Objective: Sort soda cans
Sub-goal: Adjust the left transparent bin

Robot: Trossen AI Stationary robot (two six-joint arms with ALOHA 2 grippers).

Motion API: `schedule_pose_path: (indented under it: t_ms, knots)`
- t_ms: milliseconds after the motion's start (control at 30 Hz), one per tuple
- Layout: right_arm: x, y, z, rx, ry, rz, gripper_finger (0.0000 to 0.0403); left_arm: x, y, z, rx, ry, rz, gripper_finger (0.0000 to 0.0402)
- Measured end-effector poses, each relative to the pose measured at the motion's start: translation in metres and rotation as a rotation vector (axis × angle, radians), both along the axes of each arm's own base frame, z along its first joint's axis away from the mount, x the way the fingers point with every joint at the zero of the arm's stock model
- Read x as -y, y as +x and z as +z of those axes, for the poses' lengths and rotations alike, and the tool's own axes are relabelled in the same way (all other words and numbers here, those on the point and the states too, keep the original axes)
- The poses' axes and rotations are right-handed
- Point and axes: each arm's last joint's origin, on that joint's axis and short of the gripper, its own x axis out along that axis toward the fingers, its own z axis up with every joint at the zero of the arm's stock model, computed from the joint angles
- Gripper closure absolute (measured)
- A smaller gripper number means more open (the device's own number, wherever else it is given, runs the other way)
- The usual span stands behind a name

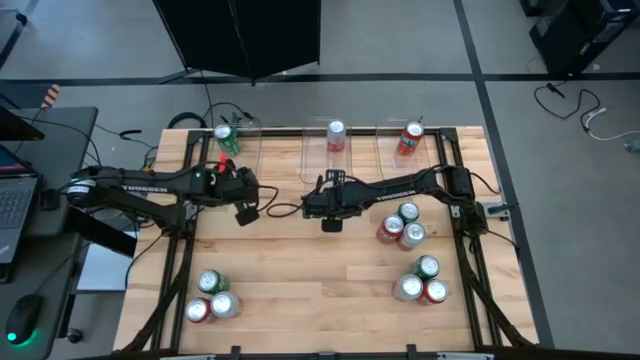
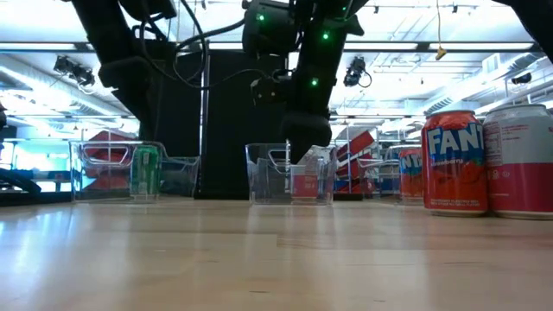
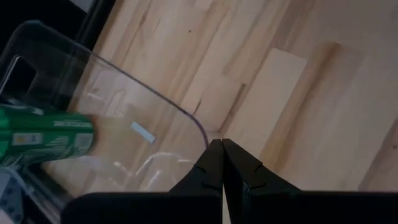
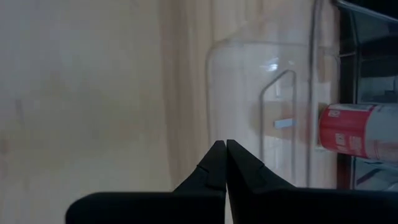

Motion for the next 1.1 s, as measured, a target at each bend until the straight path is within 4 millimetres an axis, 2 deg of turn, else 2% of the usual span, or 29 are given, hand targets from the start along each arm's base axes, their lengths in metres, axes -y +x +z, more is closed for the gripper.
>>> schedule_pose_path:
  t_ms: [267,367,600,800,933,1100]
  knots:
    - [-0.024,-0.001,0.000,0.011,0.034,0.030,0.0403,-0.026,-0.005,0.000,-0.008,-0.013,0.101,0.0400]
    - [-0.029,-0.001,0.000,0.012,0.035,0.040,0.0403,-0.043,-0.008,0.001,0.013,-0.018,0.165,0.0400]
    - [-0.031,-0.002,0.000,0.020,0.041,0.023,0.0403,-0.089,-0.014,-0.006,0.093,-0.163,0.259,0.0400]
    - [-0.031,-0.002,0.001,0.022,0.043,0.016,0.0403,-0.118,-0.015,-0.025,0.066,-0.254,0.325,0.0400]
    - [-0.031,-0.003,0.001,0.018,0.043,0.012,0.0403,-0.128,-0.006,-0.039,0.070,-0.308,0.315,0.0400]
    - [-0.031,-0.003,0.001,0.020,0.044,0.010,0.0403,-0.138,0.005,-0.048,0.102,-0.291,0.291,0.0400]
